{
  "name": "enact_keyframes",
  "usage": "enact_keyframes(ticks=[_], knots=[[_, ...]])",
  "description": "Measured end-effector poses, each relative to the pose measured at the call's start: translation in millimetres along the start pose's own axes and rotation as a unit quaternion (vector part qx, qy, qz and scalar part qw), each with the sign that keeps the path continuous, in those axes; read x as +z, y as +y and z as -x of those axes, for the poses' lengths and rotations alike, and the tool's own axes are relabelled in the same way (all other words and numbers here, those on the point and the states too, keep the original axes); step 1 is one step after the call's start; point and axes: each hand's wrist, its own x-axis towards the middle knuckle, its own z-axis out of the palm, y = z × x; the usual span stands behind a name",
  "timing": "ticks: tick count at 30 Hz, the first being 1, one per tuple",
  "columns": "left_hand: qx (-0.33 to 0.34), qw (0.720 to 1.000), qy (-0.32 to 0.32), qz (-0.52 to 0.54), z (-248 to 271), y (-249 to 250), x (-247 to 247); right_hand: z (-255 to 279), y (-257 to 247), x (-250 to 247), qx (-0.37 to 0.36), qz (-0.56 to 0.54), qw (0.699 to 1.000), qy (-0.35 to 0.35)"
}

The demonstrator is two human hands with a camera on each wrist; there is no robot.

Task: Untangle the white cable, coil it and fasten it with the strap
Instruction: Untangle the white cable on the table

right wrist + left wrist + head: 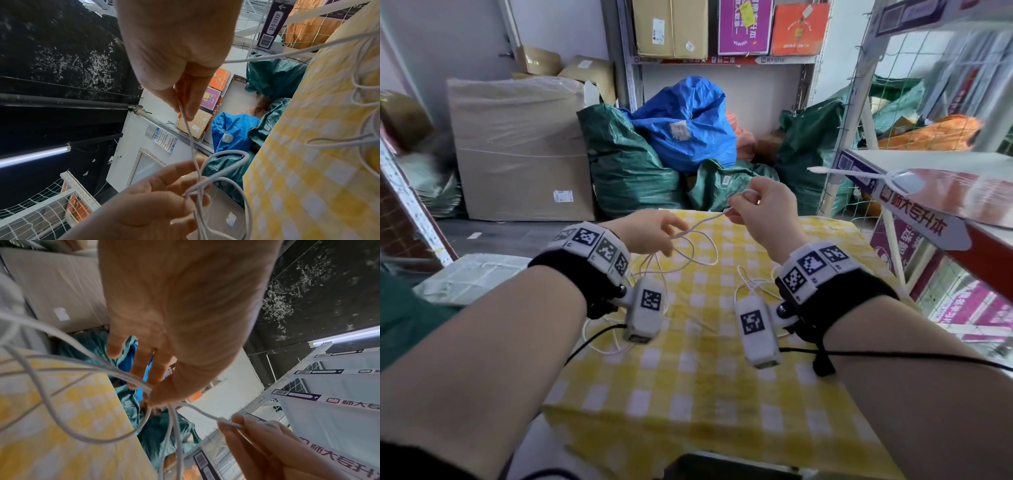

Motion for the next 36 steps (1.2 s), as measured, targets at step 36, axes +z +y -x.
enact_keyframes(ticks=[36], knots=[[-0.112,0.982,0.138,0.059,-8,-49,9,1,39,-43,0.246,0.395,0.873,-0.142]])
